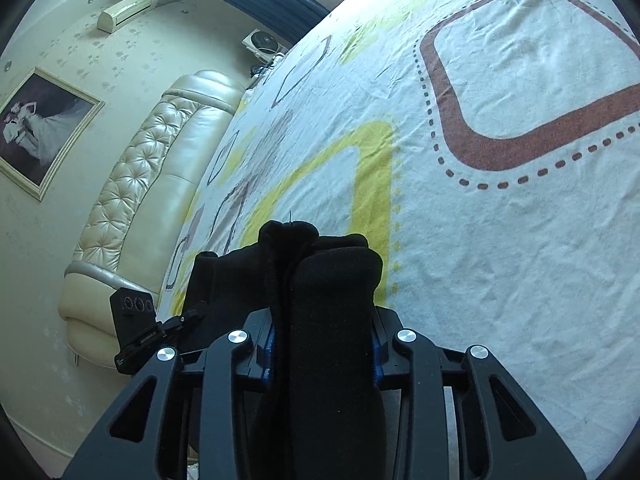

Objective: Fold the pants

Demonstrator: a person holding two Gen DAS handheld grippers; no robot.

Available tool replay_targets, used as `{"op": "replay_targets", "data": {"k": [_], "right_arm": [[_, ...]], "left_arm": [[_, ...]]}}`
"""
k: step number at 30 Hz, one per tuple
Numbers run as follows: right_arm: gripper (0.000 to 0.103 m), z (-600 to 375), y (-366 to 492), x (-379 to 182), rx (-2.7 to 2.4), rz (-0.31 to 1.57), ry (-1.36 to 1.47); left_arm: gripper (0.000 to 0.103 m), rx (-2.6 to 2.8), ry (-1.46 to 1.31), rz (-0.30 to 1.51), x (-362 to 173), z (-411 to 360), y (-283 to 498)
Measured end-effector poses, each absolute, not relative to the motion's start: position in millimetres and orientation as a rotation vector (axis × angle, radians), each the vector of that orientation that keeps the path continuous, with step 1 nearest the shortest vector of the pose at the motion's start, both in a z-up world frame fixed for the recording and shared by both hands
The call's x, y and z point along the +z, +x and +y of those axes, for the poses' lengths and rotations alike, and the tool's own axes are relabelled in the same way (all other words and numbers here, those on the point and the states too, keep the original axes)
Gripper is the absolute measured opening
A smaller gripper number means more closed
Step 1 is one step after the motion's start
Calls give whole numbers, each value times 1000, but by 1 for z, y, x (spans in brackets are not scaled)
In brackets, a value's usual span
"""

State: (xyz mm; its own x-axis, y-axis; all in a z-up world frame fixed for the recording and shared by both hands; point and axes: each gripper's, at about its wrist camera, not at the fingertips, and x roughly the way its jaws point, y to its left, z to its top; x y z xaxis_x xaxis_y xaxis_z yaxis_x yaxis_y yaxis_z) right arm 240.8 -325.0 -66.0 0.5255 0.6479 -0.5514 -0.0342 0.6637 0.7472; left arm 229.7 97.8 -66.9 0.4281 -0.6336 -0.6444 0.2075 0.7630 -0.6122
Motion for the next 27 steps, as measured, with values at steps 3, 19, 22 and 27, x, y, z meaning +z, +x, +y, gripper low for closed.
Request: {"op": "replay_targets", "data": {"k": [3,19,22,27], "right_arm": [[34,-325,251,-66,449,930,746],[61,-329,229,-83,495,988,815],[61,-327,215,-84,533,1011,783],[48,-328,200,-87,521,1000,802]], "left_arm": [[22,-524,-506,1003,-67,97,239],[36,-522,-541,1022,-73,107,225],[45,-518,-495,1019,-72,106,215],[48,-505,-471,1001,-72,105,201]]}}
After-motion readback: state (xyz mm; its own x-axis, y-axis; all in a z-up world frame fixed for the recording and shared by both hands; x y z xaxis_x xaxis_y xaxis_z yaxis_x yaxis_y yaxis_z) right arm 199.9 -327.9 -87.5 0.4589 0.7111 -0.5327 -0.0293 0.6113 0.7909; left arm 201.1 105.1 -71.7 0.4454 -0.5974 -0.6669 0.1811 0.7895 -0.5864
